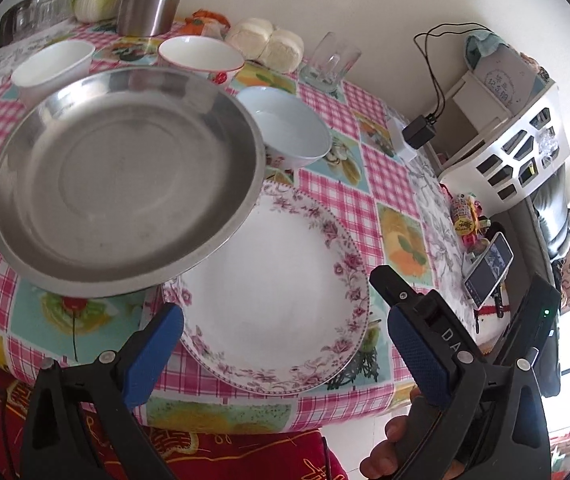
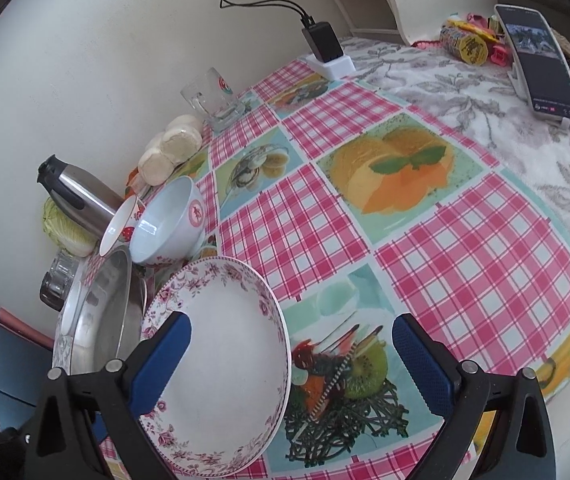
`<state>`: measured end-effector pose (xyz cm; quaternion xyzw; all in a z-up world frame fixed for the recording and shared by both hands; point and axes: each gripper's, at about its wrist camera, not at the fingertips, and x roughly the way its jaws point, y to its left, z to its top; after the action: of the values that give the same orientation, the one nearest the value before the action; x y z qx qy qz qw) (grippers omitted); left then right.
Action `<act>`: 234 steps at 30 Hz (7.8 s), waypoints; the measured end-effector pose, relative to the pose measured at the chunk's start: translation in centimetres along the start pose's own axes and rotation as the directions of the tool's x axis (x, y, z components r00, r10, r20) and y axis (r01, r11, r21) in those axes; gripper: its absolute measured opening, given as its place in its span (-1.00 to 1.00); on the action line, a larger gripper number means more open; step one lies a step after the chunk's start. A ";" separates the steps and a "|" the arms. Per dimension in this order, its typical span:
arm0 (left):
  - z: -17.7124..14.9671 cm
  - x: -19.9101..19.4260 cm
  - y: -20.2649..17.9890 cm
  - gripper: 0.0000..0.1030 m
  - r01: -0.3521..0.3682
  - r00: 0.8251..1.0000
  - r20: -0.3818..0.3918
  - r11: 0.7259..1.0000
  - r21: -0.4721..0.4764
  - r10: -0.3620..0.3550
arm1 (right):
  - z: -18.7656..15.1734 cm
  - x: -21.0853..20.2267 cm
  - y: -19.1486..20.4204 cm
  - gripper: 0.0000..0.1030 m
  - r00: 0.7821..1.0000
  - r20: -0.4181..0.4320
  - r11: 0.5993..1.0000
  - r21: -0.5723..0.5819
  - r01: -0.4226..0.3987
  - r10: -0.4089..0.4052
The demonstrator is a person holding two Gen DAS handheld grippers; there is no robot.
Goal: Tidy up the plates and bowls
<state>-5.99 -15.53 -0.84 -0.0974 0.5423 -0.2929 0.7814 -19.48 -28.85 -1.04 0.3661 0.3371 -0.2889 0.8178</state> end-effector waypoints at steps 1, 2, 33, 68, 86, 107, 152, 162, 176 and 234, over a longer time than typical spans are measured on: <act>0.0 0.2 0.2 0.98 -0.006 1.000 -0.005 1.000 -0.008 0.006 | 0.0 0.1 0.0 0.90 1.000 -0.006 1.000 -0.002 -0.002 0.002; -0.1 0.5 0.5 0.98 -0.010 1.000 -0.014 1.000 -0.022 0.010 | -0.1 0.3 0.1 0.87 1.000 -0.011 1.000 -0.005 -0.004 0.004; 0.8 4.7 5.0 0.14 -0.154 0.988 0.006 0.978 -0.142 0.156 | -0.2 3.7 -0.5 -0.37 0.994 -0.059 0.993 0.079 -0.087 0.092; -0.4 6.8 1.3 -0.59 -0.094 0.993 -0.063 0.995 0.028 0.096 | 0.5 1.6 -4.4 -0.69 1.000 -0.020 0.996 0.094 -0.006 0.008; 0.7 7.2 2.1 -0.68 -0.058 0.997 -0.050 0.998 -0.030 0.057 | 0.4 1.6 -4.8 -0.69 0.999 -0.009 0.991 0.132 -0.035 0.037; 1.0 7.1 1.4 -0.71 0.017 0.997 -0.077 0.999 -0.034 -0.019 | 0.6 -1.0 -5.4 -0.74 0.999 0.018 0.988 0.144 -0.053 0.051; 5.4 1.3 2.5 -0.71 0.085 0.994 0.068 0.995 0.051 -0.088 | 1.2 -6.0 0.5 -0.74 0.968 0.193 0.982 0.068 -0.178 0.162; 7.7 0.5 6.9 -0.71 0.117 0.991 0.077 0.993 -0.033 -0.114 | 0.9 -4.4 4.6 -0.73 0.968 0.157 0.977 0.045 -0.206 0.197; 9.7 -0.1 13.4 -0.71 0.121 0.989 0.107 0.976 -0.180 -0.103 | 0.2 -0.8 10.9 -0.73 0.975 0.082 0.978 -0.051 -0.204 0.207; 10.7 -1.1 19.4 -0.76 -0.107 0.978 0.141 0.952 -0.286 0.152 | -2.4 7.3 17.1 -0.71 0.991 -0.103 0.970 -0.220 -0.108 0.087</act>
<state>10.25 -0.98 -4.85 -0.1932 0.5179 -0.1531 0.8191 -3.59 -18.93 -0.89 0.3004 0.3868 -0.1910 0.8507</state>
